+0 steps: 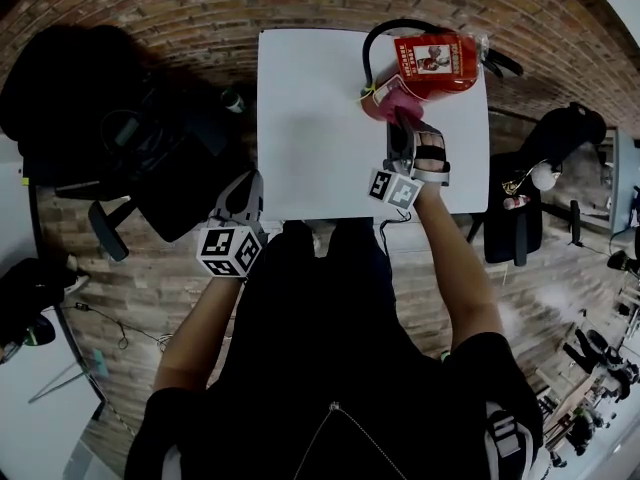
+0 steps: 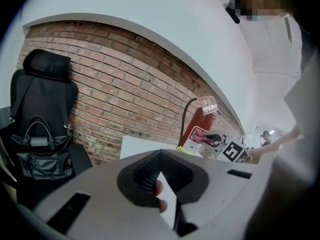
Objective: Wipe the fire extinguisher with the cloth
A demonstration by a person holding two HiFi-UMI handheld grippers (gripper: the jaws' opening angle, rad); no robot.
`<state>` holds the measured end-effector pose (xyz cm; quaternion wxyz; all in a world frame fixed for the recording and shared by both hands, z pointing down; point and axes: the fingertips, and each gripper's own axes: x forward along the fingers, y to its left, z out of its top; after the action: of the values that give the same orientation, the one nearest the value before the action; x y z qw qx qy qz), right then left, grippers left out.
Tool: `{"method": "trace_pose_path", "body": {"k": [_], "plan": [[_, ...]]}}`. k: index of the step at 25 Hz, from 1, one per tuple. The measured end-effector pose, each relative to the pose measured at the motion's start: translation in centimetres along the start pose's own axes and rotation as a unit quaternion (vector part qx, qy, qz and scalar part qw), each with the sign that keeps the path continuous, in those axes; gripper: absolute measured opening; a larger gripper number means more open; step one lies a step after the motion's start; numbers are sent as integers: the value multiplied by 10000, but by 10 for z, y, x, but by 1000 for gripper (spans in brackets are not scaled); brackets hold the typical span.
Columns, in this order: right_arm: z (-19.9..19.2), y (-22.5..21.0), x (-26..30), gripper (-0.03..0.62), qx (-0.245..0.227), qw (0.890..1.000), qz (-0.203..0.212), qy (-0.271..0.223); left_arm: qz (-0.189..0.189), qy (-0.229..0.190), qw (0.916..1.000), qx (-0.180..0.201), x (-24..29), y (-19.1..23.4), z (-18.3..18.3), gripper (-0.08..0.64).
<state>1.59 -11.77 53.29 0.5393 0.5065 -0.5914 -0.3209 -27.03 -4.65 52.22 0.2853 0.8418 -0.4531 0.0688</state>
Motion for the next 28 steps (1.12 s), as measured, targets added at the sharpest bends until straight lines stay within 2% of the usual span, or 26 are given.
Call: {"method": "trace_pose_path", "body": {"k": [13, 28], "plan": [[-12, 61, 23, 101, 4, 9994, 329, 46, 230, 154, 9996, 11, -11, 16, -18, 26], [-18, 104, 41, 101, 27, 9978, 654, 137, 464, 221, 9987, -10, -19, 31, -28, 26]]}}
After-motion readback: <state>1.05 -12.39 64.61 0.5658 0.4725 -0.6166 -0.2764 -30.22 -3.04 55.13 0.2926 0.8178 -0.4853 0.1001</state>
